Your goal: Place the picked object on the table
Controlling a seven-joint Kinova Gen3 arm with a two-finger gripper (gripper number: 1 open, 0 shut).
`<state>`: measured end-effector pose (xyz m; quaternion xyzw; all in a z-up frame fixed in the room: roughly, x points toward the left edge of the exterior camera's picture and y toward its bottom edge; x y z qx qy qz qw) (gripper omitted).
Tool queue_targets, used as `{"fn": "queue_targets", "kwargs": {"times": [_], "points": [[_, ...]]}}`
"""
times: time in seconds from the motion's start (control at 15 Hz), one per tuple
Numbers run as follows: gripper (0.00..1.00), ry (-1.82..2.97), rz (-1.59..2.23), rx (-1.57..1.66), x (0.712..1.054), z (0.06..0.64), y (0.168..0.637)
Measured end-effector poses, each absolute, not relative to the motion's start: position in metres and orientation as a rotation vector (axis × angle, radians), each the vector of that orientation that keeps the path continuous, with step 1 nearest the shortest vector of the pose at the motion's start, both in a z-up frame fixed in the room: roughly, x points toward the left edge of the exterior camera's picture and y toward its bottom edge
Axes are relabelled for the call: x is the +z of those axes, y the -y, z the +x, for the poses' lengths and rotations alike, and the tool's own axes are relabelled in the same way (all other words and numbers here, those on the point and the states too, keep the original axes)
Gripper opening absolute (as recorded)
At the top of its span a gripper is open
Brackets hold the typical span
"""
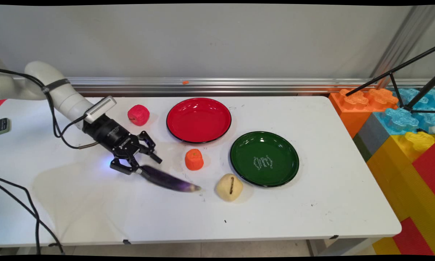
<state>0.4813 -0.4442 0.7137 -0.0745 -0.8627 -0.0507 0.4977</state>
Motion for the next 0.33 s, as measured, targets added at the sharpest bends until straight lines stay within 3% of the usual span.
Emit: {"fn": "queue_targets", "kwargs": {"times": [0.33], "points": [[1.0,2.09,-0.168,-0.124,0.7105,0.4784,0.4502]]}}
